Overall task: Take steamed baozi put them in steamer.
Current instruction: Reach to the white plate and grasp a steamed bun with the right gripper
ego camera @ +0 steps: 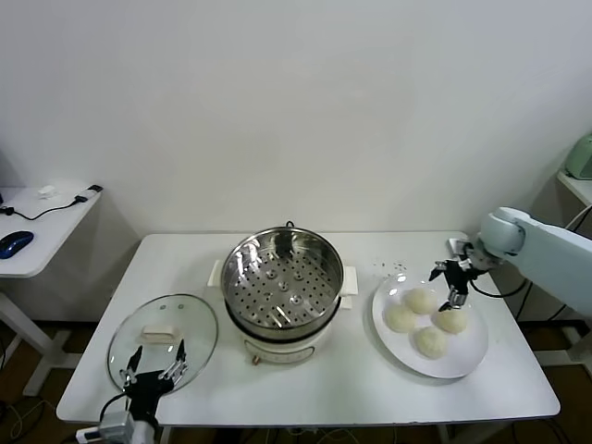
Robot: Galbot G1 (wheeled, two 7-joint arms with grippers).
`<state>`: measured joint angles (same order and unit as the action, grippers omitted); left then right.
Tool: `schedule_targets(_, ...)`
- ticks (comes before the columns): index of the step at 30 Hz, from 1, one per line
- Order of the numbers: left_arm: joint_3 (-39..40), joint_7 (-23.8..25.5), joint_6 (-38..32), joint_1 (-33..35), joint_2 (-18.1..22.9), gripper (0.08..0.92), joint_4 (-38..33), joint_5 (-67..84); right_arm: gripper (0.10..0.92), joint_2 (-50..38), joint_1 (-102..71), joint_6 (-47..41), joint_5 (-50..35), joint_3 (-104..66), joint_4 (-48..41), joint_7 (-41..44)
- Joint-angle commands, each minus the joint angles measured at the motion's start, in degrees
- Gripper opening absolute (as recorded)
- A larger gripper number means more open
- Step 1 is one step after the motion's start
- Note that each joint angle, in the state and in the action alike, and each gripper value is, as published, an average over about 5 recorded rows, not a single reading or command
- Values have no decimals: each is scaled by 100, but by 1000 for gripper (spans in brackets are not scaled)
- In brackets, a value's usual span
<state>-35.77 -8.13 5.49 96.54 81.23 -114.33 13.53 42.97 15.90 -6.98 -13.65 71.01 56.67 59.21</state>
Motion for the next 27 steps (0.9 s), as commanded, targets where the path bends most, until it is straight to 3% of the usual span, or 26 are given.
schedule_targets(1, 14, 4, -9, -5, 32, 823, 13, -46, 823, 606, -47, -351, -205, 292, -649, -144)
schedule_targets(21, 48, -1, -58, 84, 71, 823, -33, -123, 817, 888, -552, -269, 208, -231, -1039, -201)
schedule_targets(27, 71, -5, -69, 112, 103, 823, -64, -176, 733, 890, -579, -160, 216, -309, -1000, -194)
